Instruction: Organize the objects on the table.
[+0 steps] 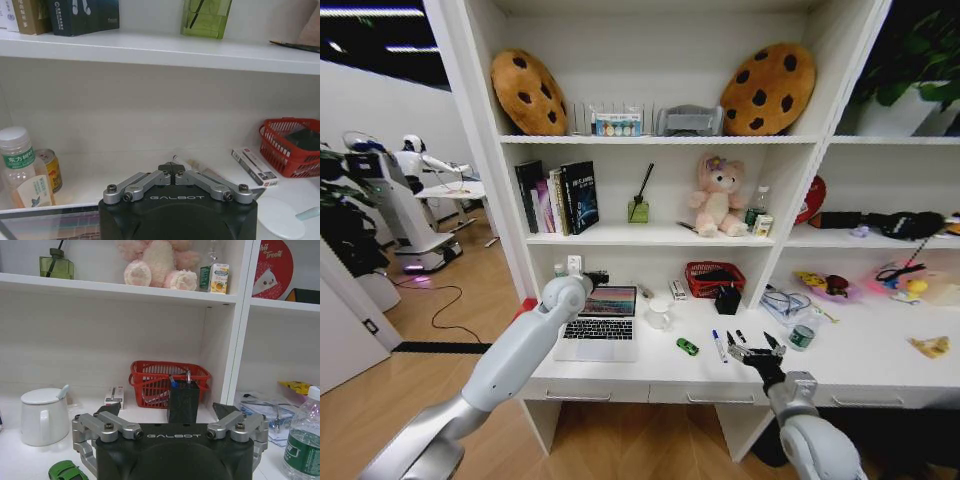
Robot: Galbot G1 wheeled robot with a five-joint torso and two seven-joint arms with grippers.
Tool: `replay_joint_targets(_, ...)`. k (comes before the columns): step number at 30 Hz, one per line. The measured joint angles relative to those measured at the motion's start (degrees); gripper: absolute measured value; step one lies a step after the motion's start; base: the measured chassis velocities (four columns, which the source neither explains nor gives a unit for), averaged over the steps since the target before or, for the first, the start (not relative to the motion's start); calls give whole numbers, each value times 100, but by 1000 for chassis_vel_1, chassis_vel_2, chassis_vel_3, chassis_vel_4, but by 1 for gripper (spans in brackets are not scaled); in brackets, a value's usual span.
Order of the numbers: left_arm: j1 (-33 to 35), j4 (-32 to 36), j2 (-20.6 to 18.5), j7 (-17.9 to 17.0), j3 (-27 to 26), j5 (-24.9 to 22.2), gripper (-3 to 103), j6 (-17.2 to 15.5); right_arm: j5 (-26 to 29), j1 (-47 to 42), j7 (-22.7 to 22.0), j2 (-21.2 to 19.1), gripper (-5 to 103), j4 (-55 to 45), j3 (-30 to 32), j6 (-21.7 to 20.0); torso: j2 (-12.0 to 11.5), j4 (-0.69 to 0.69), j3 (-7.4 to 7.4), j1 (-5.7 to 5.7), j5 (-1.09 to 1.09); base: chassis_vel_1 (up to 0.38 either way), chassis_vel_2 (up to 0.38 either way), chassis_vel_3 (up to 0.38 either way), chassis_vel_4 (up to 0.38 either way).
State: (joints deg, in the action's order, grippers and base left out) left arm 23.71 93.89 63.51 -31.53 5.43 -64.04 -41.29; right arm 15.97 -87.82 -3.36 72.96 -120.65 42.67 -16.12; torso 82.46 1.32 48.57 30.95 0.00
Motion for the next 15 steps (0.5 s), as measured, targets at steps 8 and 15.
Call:
replay_joint_targets(8, -55, -201, -17, 75, -38, -112, 0, -114, 16, 26, -24, 27, 100, 26, -49, 2, 0, 0, 0, 0, 0, 0, 0, 0, 0)
replay_joint_targets(15, -352, -527, 159, 207, 12, -103, 0, -114, 8, -28, -42, 30, 100, 3, -84, -15, 0, 2, 0, 0, 0, 0, 0, 0, 0)
